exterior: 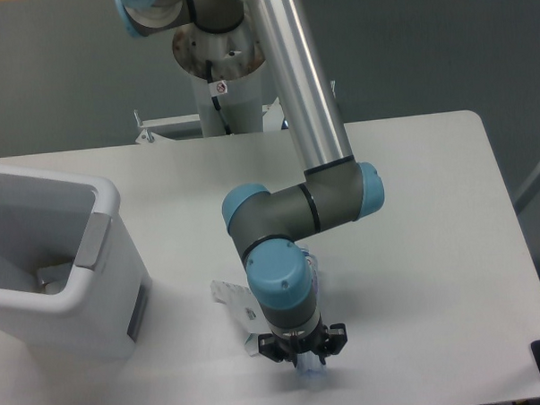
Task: Place the trash in the trash can
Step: 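Close the gripper around the bottle and lift it, then carry the bottle over the white bin and lower it in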
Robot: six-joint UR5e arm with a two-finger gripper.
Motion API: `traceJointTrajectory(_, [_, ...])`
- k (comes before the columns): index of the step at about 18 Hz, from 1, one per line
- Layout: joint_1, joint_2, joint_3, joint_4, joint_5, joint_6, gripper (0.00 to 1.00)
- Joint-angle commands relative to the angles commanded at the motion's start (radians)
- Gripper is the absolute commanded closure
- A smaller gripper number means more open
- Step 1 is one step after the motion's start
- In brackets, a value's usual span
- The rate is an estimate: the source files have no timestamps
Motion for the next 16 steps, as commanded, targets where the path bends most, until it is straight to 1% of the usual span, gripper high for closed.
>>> traceJointTrajectory(3, [0.037, 0.041, 0.002, 0.003, -0.083, 0.0, 0.76])
traceJointTrajectory(7, [0.074, 0.083, 0.009, 0.009, -0.16, -0.003, 0.76])
traceJointTrajectory(12, [0.103, 0.109, 0.067, 0.012, -0.284, -0.04, 0.76])
traceJointTrajectory(16, [0.104, 0.138, 0.113, 0.012, -0.374, -0.086, 0.76])
